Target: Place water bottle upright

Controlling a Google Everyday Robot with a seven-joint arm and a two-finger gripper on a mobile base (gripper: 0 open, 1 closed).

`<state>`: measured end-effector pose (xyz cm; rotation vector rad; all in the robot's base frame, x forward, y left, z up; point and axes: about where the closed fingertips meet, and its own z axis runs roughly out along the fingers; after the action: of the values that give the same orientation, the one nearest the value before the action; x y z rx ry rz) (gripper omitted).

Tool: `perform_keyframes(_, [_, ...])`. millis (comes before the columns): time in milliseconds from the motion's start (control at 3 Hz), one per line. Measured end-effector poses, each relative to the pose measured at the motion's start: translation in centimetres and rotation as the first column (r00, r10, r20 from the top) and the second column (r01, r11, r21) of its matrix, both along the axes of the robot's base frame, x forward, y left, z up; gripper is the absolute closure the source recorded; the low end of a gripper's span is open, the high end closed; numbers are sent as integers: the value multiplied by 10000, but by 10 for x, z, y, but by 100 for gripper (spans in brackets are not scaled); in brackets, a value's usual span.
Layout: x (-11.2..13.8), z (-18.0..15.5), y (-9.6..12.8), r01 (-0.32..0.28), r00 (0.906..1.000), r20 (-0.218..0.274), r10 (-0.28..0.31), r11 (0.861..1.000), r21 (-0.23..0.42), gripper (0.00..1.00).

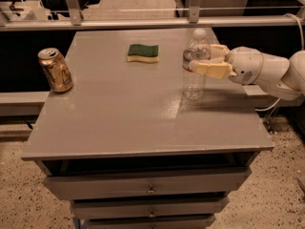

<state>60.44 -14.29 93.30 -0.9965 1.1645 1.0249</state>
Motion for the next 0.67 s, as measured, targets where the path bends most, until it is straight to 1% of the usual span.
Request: perform_keyframes(667, [-3, -4, -2, -12, 10000, 89, 13, 10000, -89, 15])
